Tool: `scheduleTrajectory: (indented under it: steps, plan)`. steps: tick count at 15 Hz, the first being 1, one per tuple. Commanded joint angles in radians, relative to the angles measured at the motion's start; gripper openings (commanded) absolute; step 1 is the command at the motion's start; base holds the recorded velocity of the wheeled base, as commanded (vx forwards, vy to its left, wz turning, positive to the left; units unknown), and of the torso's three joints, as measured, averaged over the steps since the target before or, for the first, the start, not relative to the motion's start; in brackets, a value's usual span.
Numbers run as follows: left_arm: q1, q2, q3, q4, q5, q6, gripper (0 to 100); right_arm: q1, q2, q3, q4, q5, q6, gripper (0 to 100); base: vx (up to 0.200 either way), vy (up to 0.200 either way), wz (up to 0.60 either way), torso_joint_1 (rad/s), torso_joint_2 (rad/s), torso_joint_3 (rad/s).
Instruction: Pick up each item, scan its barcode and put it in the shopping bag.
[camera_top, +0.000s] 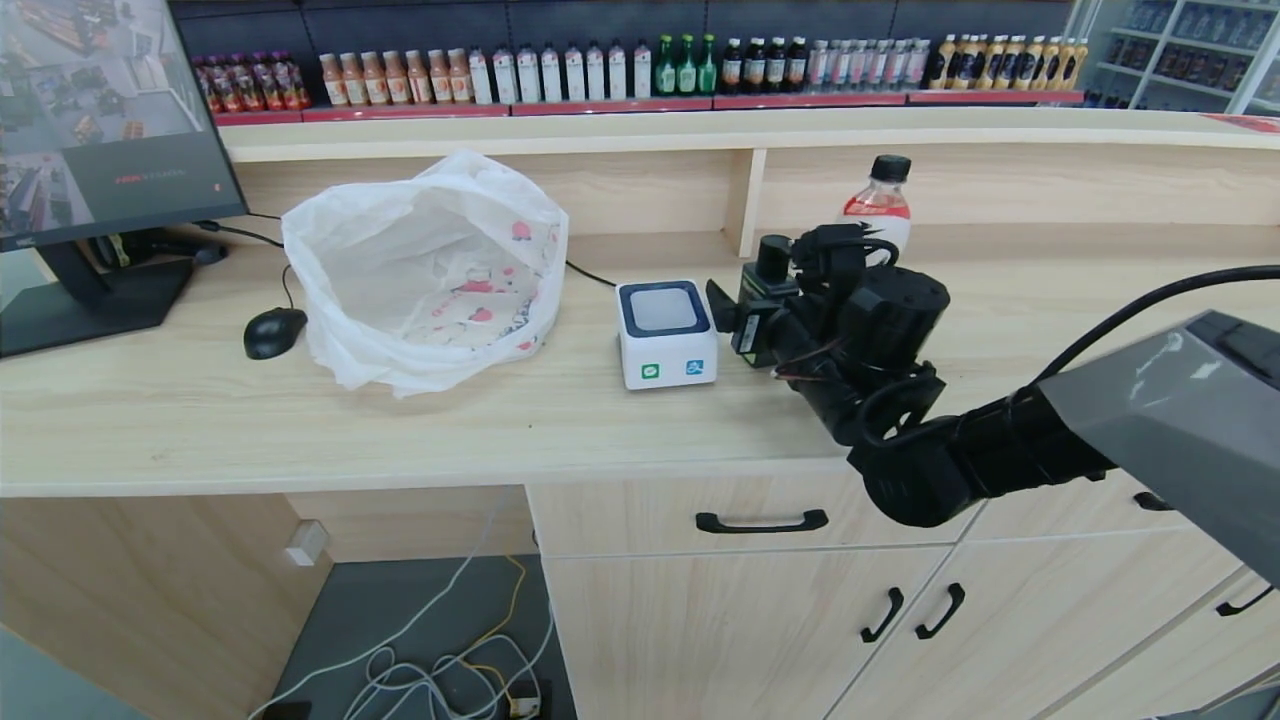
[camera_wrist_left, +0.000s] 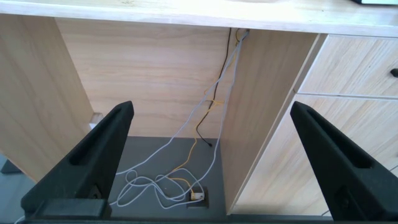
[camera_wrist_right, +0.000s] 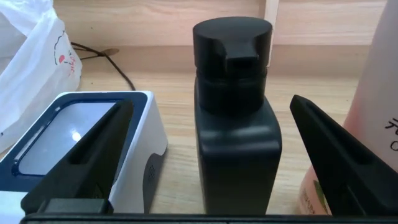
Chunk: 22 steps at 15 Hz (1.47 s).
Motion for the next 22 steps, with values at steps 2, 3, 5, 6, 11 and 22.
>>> scheduleTrajectory:
  steps: [2,3,5,6,11,22]
  plan:
    - [0.000,0.000,0.000,0.000,0.000,0.000,100,-0.005,0.032,-0.016,0.000,0.004,-0.001,100,0.000,0.000,0.00,0.000,0.00,0.000]
    - [0.000,0.000,0.000,0.000,0.000,0.000,100,-0.007,0.041,-0.031,0.000,0.006,0.001,100,0.000,0.000,0.00,0.000,0.00,0.000]
    - [-0.001,0.000,0.000,0.000,0.000,0.000,100,-0.007,0.060,-0.062,0.001,0.004,0.002,100,0.000,0.000,0.00,0.000,0.00,0.000]
    - [-0.001,0.000,0.000,0.000,0.000,0.000,100,-0.008,0.064,-0.066,0.001,0.004,0.002,100,0.000,0.000,0.00,0.000,0.00,0.000]
    - [0.000,0.000,0.000,0.000,0.000,0.000,100,-0.022,0.077,-0.066,0.000,-0.004,0.032,100,0.000,0.000,0.00,0.000,0.00,0.000]
    - [0.000,0.000,0.000,0.000,0.000,0.000,100,-0.020,0.084,-0.068,-0.006,-0.036,0.061,100,0.000,0.000,0.00,0.000,0.00,0.000]
